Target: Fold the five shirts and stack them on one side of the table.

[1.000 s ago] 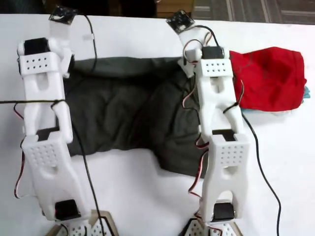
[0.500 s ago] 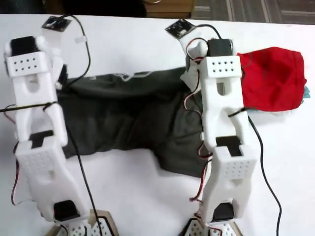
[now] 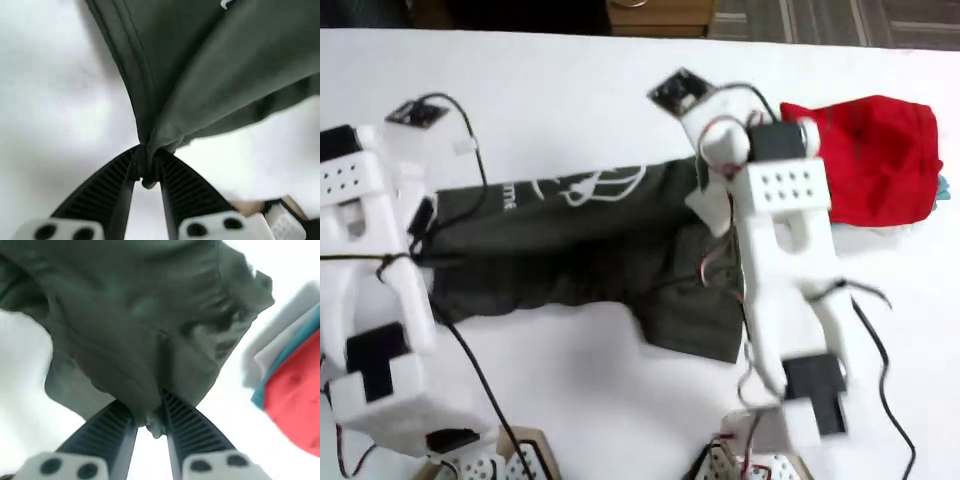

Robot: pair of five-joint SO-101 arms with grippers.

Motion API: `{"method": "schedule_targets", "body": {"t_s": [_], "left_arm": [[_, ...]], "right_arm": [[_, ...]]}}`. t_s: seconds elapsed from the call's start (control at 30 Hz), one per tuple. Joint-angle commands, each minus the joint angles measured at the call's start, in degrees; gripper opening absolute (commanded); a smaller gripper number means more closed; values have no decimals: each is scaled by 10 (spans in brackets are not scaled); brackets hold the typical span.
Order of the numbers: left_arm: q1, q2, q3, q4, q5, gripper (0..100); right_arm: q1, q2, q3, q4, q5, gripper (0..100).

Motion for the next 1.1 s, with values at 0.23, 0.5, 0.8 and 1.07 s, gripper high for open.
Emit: {"method": "schedule_targets", "body": {"t_s": [0.23,0.5,0.8,1.07], "left_arm": [[-5,-110,189,-59,-30,25],[-11,-109,283,-139,-30,25],[-10,-109,295,-155,-30,43],[-11,-112,229,-118,-30,262]], "right_arm": [[27,-207,264,-73,4,18],[26,-277,441,-149,33,18],[24,-282,558,-235,69,22],[22,-287,447,-177,68,257]]}}
